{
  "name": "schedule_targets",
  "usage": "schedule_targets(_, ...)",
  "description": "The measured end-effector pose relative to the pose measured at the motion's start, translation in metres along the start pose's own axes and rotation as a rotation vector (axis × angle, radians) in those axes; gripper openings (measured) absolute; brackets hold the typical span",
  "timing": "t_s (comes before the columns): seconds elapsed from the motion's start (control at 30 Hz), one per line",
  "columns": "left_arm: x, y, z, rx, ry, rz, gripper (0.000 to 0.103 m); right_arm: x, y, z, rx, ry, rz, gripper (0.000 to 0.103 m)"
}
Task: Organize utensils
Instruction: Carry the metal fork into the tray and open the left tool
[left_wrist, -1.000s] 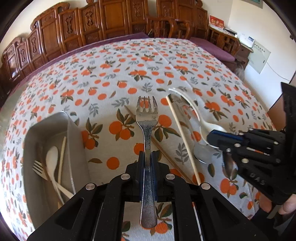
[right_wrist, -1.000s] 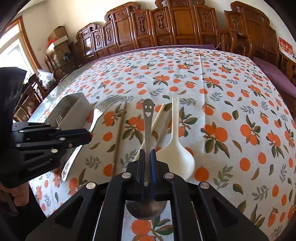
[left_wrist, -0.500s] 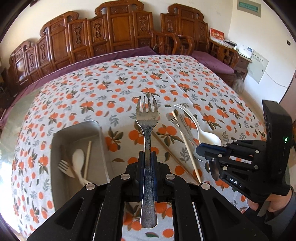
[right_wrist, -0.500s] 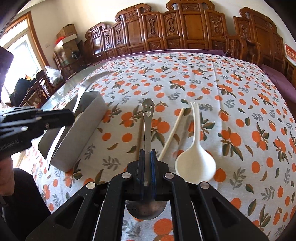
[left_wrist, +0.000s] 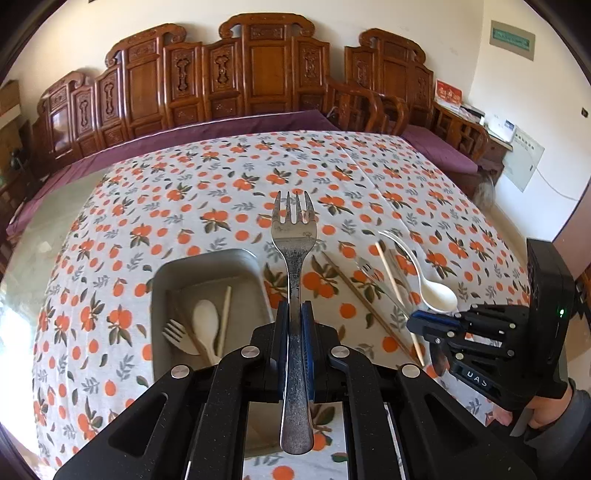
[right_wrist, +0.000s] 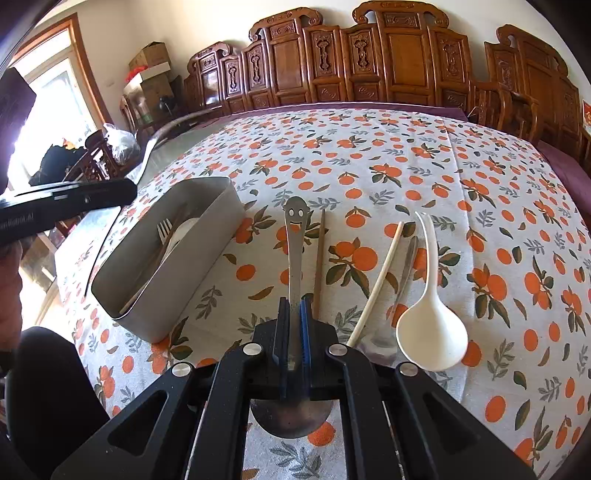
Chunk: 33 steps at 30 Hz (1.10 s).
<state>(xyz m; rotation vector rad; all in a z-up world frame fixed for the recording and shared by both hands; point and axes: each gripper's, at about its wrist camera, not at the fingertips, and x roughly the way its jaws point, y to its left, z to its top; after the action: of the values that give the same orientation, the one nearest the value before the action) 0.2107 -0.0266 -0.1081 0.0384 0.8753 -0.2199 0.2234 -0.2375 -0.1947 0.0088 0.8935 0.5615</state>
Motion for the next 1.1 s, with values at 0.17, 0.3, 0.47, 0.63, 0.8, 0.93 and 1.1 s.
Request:
schedule_targets(0.17, 0.003, 0.013, -0.001, -0.011, 0.000, 0.011, 0.006, 0.003, 0.002, 0.000, -0.006, 0.007, -0.001, 0.007)
schedule_targets(0.3, 0.017, 0.027, -0.008, -0.025, 0.030, 0.034, 0.006, 0.004, 0.002, 0.000, -0.006, 0.009, -0.001, 0.007)
schedule_targets(0.47, 0.039, 0.043, -0.021, -0.050, 0.084, 0.045, 0.006, 0.008, 0.004, 0.000, -0.011, 0.018, -0.003, 0.007)
schedule_targets(0.63, 0.057, 0.044, -0.033, -0.046, 0.121, 0.051, 0.006, 0.011, 0.005, -0.001, -0.016, 0.026, -0.004, 0.007)
schedule_targets(0.8, 0.068, 0.046, -0.040, -0.047, 0.145, 0.054, 0.006, 0.014, 0.008, -0.001, -0.023, 0.032, -0.005, 0.007)
schedule_targets(0.93, 0.074, 0.044, -0.043, -0.031, 0.163, 0.062, 0.006, 0.016, 0.009, -0.001, -0.027, 0.035, -0.005, 0.007)
schedule_targets(1.1, 0.080, 0.044, -0.044, -0.026, 0.176, 0.063, 0.006, 0.017, 0.010, -0.001, -0.032, 0.039, -0.006, 0.007)
